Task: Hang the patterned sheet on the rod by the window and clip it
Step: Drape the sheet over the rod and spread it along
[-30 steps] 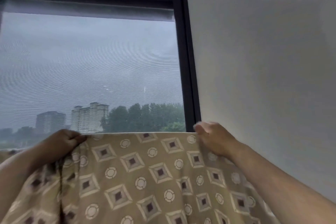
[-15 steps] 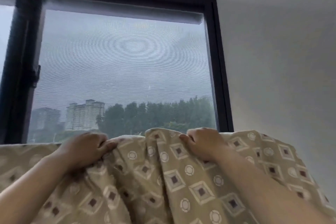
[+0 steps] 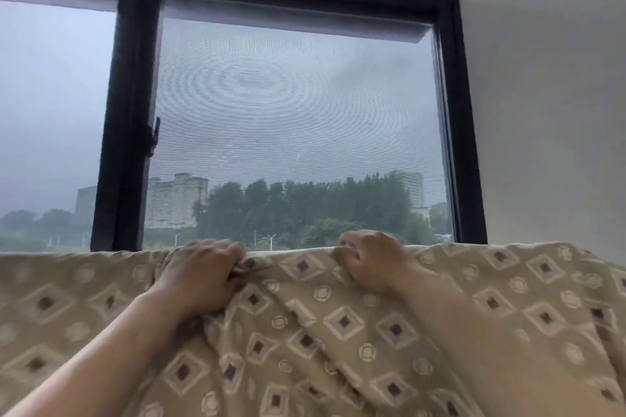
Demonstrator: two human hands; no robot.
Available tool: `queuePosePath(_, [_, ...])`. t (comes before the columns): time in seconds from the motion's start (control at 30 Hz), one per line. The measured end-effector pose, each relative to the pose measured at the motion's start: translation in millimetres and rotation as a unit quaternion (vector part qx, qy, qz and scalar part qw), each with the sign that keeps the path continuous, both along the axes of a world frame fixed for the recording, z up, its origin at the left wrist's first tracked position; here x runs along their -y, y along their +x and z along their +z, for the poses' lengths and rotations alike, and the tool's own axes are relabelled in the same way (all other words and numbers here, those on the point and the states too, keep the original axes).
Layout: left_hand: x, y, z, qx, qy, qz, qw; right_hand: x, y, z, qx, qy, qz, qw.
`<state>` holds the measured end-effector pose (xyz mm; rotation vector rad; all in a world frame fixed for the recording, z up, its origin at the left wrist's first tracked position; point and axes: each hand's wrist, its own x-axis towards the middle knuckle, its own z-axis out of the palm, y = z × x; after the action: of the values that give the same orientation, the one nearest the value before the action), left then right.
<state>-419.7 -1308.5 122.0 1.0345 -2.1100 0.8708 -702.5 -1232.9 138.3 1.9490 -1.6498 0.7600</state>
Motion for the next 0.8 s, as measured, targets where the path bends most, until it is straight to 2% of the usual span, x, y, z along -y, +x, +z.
queuePosePath(0.1, [-14, -5, 5, 0.011, 0.059, 0.002, 0.998, 12, 52, -3, -0.038, 0.005, 0.025, 0.999])
queuePosePath(0.2, [-16, 21, 3, -0.026, 0.096, -0.051, 0.994, 15, 67, -12, -0.061, -0.07, -0.006, 0.996])
queuePosePath(0.27, [-13, 51, 0, -0.06, 0.09, -0.062, 0.992, 12, 72, -17, -0.061, -0.088, -0.01, 0.994])
queuePosePath(0.4, [6, 131, 4, -0.148, 0.082, 0.002, 0.986, 5, 82, -14, -0.034, -0.074, -0.024, 0.996])
queuePosePath(0.47, [14, 171, 6, -0.138, 0.108, 0.035, 0.984, 2, 89, -13, -0.024, -0.053, -0.057, 0.997])
queuePosePath(0.57, [22, 206, 7, -0.107, 0.116, 0.025, 0.987, -1, 117, -10, 0.003, -0.015, -0.097, 0.995])
queuePosePath(0.67, [27, 217, 17, -0.098, 0.138, -0.041, 0.985, 11, 179, -5, 0.013, 0.005, -0.075, 0.997])
queuePosePath(0.8, [34, 232, 28, -0.077, 0.171, -0.123, 0.974, 35, 272, 3, 0.053, -0.017, -0.031, 0.998])
